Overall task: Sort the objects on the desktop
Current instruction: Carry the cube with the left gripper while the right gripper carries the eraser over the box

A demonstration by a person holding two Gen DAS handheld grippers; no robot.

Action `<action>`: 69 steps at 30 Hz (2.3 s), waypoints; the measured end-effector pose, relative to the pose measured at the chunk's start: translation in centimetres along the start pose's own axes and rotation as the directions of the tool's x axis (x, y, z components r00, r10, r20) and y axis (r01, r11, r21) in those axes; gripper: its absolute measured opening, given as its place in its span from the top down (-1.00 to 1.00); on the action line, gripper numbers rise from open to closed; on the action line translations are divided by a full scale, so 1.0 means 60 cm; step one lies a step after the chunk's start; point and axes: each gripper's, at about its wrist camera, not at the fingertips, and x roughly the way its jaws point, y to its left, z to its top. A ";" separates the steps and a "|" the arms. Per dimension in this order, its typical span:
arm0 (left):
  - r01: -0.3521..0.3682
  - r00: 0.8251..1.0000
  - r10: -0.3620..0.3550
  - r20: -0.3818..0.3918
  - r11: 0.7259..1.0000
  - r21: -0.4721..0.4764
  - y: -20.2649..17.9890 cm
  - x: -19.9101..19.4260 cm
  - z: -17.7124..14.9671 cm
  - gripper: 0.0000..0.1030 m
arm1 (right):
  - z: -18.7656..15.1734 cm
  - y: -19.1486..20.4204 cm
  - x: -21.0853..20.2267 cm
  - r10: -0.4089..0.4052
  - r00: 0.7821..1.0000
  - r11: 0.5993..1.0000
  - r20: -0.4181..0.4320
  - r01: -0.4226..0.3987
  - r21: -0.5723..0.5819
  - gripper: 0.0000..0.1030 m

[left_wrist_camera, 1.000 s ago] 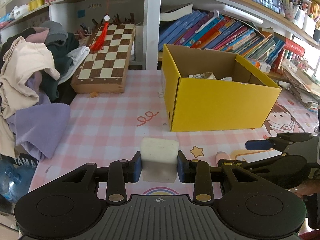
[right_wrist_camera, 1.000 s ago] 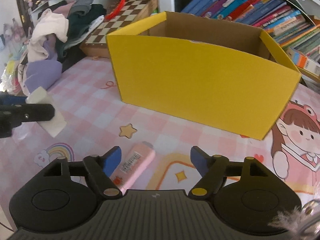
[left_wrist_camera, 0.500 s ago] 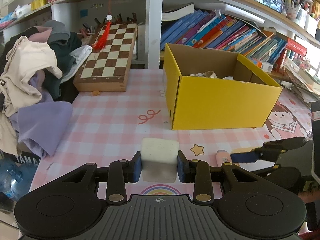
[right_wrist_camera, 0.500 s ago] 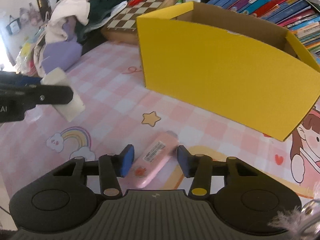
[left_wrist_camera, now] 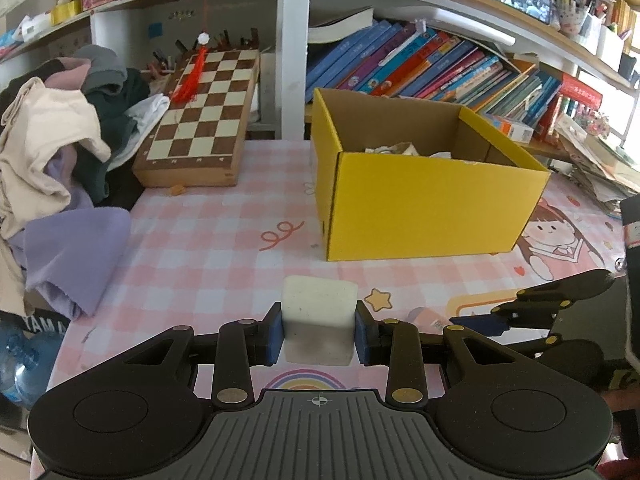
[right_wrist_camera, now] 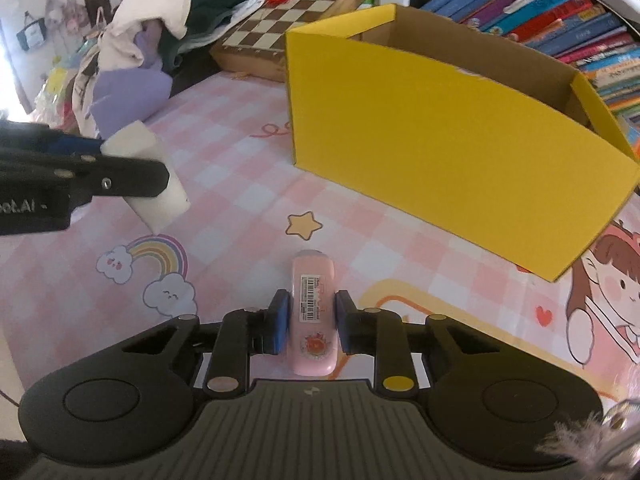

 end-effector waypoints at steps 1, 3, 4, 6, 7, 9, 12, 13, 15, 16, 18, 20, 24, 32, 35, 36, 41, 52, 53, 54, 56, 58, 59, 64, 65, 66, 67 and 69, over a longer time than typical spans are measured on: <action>0.005 1.000 -0.005 0.002 1.000 0.003 -0.002 -0.001 0.000 0.36 | -0.001 -0.001 -0.006 -0.001 1.000 1.000 0.003 0.001 0.005 0.55; 0.022 1.000 -0.022 0.006 1.000 0.013 -0.009 -0.004 -0.001 0.36 | -0.004 -0.001 -0.019 -0.001 1.000 1.000 0.006 0.001 0.013 0.55; 0.032 0.999 -0.032 0.009 0.999 0.019 -0.012 -0.006 -0.001 0.36 | -0.006 0.000 -0.025 -0.003 1.000 1.000 0.007 0.003 0.016 0.55; 0.052 0.999 -0.053 0.014 0.998 0.034 -0.020 -0.011 -0.003 0.36 | -0.012 0.001 -0.038 -0.007 1.000 1.000 0.009 0.007 0.023 0.55; 0.062 0.998 -0.062 0.017 0.997 0.042 -0.024 -0.013 -0.004 0.36 | -0.015 0.001 -0.045 -0.012 1.000 1.000 0.011 0.011 0.027 0.55; 0.081 0.996 -0.082 0.023 0.995 0.058 -0.032 -0.017 -0.005 0.36 | -0.022 0.000 -0.058 -0.026 1.000 0.999 0.017 0.025 0.041 0.55; 0.109 0.993 -0.112 0.032 0.991 0.080 -0.044 -0.025 -0.007 0.36 | -0.033 -0.003 -0.077 -0.051 0.998 0.996 0.025 0.049 0.071 0.55; 0.117 0.992 -0.121 0.034 0.989 0.087 -0.048 -0.027 -0.008 0.36 | -0.037 -0.004 -0.082 -0.058 0.998 0.995 0.027 0.055 0.081 0.55; 0.135 0.990 -0.139 0.036 0.986 0.100 -0.055 -0.034 -0.010 0.36 | -0.045 -0.006 -0.095 -0.071 0.997 0.993 0.030 0.068 0.102 0.55; 0.144 0.988 -0.148 0.037 0.984 0.107 -0.058 -0.037 -0.011 0.36 | -0.049 -0.007 -0.101 -0.077 0.997 0.991 0.031 0.073 0.112 0.55; 0.159 0.985 -0.165 0.039 0.980 0.123 -0.066 -0.045 -0.013 0.36 | -0.057 -0.008 -0.114 -0.089 0.995 0.988 0.034 0.084 0.131 0.55; 0.174 0.983 -0.181 0.039 0.975 0.138 -0.072 -0.051 -0.016 0.36 | -0.065 -0.008 -0.126 -0.100 0.994 0.985 0.036 0.093 0.148 0.55; 0.199 0.978 -0.207 0.031 0.967 0.161 -0.084 -0.059 -0.023 0.36 | -0.082 -0.005 -0.144 -0.121 0.992 0.978 0.034 0.113 0.174 0.55; 0.236 0.969 -0.245 0.025 0.953 0.192 -0.101 -0.070 -0.032 0.36 | -0.113 -0.003 -0.170 -0.155 0.987 0.965 0.032 0.145 0.221 0.55; 0.247 0.966 -0.258 0.026 0.947 0.204 -0.108 -0.075 -0.033 0.37 | -0.120 -0.003 -0.178 -0.162 0.986 0.961 0.035 0.150 0.234 0.55; 0.250 0.965 -0.261 0.028 0.946 0.207 -0.109 -0.076 -0.032 0.37 | -0.121 -0.004 -0.181 -0.164 0.986 0.960 0.036 0.151 0.237 0.55; 0.254 0.962 -0.269 0.044 0.943 0.214 -0.113 -0.085 -0.029 0.37 | -0.123 -0.006 -0.192 -0.174 0.984 0.956 0.048 0.157 0.248 0.55; 0.246 0.957 -0.272 0.095 0.943 0.223 -0.114 -0.094 -0.001 0.37 | -0.091 -0.026 -0.212 -0.179 0.980 0.958 0.086 0.153 0.243 0.55; 0.245 0.957 -0.273 0.101 0.943 0.225 -0.115 -0.094 0.003 0.37 | -0.086 -0.029 -0.214 -0.179 0.980 0.959 0.092 0.153 0.240 0.55; 0.245 0.956 -0.274 0.107 0.943 0.225 -0.115 -0.094 0.009 0.37 | -0.080 -0.031 -0.215 -0.179 0.979 0.960 0.098 0.152 0.236 0.55; 0.244 0.953 -0.277 0.124 0.943 0.228 -0.116 -0.095 0.021 0.37 | -0.068 -0.036 -0.219 -0.178 0.978 0.962 0.111 0.150 0.228 0.55; 0.240 0.950 -0.277 0.142 0.943 0.231 -0.118 -0.094 0.034 0.37 | -0.054 -0.042 -0.221 -0.176 0.976 0.966 0.126 0.146 0.215 0.55; 0.238 0.949 -0.277 0.151 0.943 0.233 -0.119 -0.094 0.041 0.37 | -0.046 -0.045 -0.222 -0.173 0.976 0.968 0.133 0.144 0.207 0.55; 0.225 0.943 -0.273 0.192 0.945 0.238 -0.123 -0.087 0.076 0.37 | -0.003 -0.063 -0.225 -0.155 0.972 0.977 0.175 0.125 0.171 0.55; 0.222 0.941 -0.272 0.200 0.945 0.239 -0.124 -0.085 0.083 0.37 | 0.007 -0.067 -0.225 -0.152 0.971 0.979 0.185 0.123 0.162 0.55; 0.217 0.940 -0.269 0.209 0.946 0.240 -0.125 -0.083 0.091 0.37 | 0.017 -0.072 -0.225 -0.151 0.969 0.981 0.195 0.122 0.154 0.55; 0.211 0.939 -0.266 0.219 0.947 0.243 -0.126 -0.080 0.099 0.37 | 0.027 -0.076 -0.225 -0.149 0.967 0.982 0.205 0.121 0.146 0.55; 0.199 0.937 -0.258 0.237 0.948 0.246 -0.128 -0.074 0.116 0.37 | 0.047 -0.086 -0.224 -0.146 0.963 0.984 0.225 0.118 0.133 0.55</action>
